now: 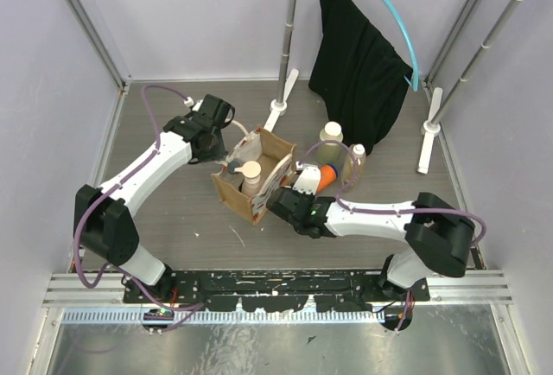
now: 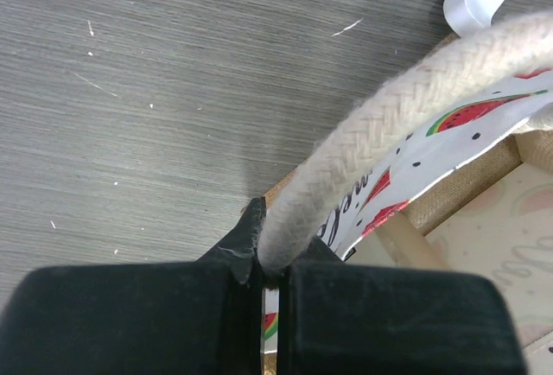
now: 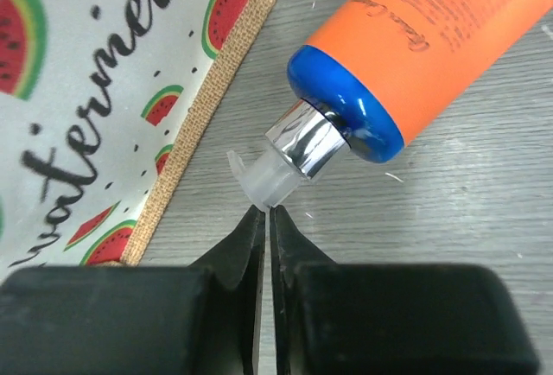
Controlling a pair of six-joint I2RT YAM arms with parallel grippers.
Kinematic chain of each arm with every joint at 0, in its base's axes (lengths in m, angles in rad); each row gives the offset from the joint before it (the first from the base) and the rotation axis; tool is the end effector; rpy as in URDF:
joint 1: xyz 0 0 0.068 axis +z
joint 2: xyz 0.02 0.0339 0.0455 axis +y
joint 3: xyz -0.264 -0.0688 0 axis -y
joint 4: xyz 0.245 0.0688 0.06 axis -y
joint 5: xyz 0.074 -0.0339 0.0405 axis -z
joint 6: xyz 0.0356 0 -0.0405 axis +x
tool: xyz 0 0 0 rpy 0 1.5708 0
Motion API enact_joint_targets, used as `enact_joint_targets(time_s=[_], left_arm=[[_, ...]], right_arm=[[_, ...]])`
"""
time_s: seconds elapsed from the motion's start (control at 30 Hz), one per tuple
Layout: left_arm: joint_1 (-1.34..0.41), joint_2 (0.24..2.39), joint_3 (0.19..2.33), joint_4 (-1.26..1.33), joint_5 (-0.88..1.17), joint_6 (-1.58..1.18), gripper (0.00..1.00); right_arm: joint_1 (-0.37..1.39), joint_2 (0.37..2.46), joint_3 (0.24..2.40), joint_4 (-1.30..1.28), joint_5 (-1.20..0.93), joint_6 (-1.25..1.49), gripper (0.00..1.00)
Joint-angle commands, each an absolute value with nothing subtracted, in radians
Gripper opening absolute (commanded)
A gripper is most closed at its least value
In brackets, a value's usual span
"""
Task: Take the personal care products out of the canvas bag
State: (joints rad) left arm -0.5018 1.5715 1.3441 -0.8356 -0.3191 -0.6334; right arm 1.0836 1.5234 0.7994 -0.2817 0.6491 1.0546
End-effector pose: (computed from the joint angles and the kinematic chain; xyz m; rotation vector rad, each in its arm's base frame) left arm 0.2902 -0.1465 0.2865 -0.2736 2.5347 -0.0097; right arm 0.1527 0.2423 0.1734 0.1919 2.3104 0.2140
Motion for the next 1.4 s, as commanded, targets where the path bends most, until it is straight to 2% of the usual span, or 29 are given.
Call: enact_joint_targets(time_s=[0.0, 0.2, 0.3, 0.47, 0.53, 0.63, 0.7, 0.8, 0.93, 0.97, 1.37], left_arm=[[-0.503, 1.539, 1.319, -0.882, -0.314, -0.632, 0.02], [-0.503, 1.539, 1.314, -0.877, -0.305, -0.640, 0.02], [-0.504, 1.543, 1.317, -0.872, -0.298, -0.644, 0.02], [-0.503, 1.544, 1.319, -0.874, -0.299, -0.644, 0.02], [-0.503, 1.546, 1.319, -0.871, -0.294, -0.646, 0.02], [-0.503, 1.555, 1.319, -0.866, -0.281, -0.653, 0.02], [-0.503, 1.559, 1.319, -0.866, -0.275, -0.655, 0.01], [-0.503, 1.557, 1.316, -0.873, -0.284, -0.653, 0.01], [-0.503, 1.546, 1.316, -0.882, -0.301, -0.645, 0.01], [-0.504, 1.544, 1.316, -0.884, -0.304, -0.642, 0.01], [-0.503, 1.549, 1.305, -0.874, -0.296, -0.644, 0.01]], right_arm=[[1.099, 1.389, 0.816, -0.323, 0.764, 1.068, 0.09], [1.104, 1.268, 0.863, -0.387, 0.796, 1.029, 0.06], [1.105, 1.235, 0.888, -0.418, 0.813, 1.013, 0.01], [1.102, 1.200, 0.912, -0.432, 0.837, 0.960, 0.01], [1.098, 1.234, 0.946, -0.460, 0.812, 0.937, 0.07], [1.098, 1.326, 0.987, -0.494, 0.766, 0.941, 0.26], [1.098, 1.375, 0.987, -0.488, 0.742, 0.977, 0.30], [1.098, 1.405, 0.944, -0.442, 0.745, 1.054, 0.32], [1.098, 1.424, 0.920, -0.471, 0.799, 1.186, 0.52], [1.098, 1.429, 0.920, -0.488, 0.809, 1.224, 0.55], [1.097, 1.474, 0.839, -0.435, 0.728, 1.377, 0.50]])
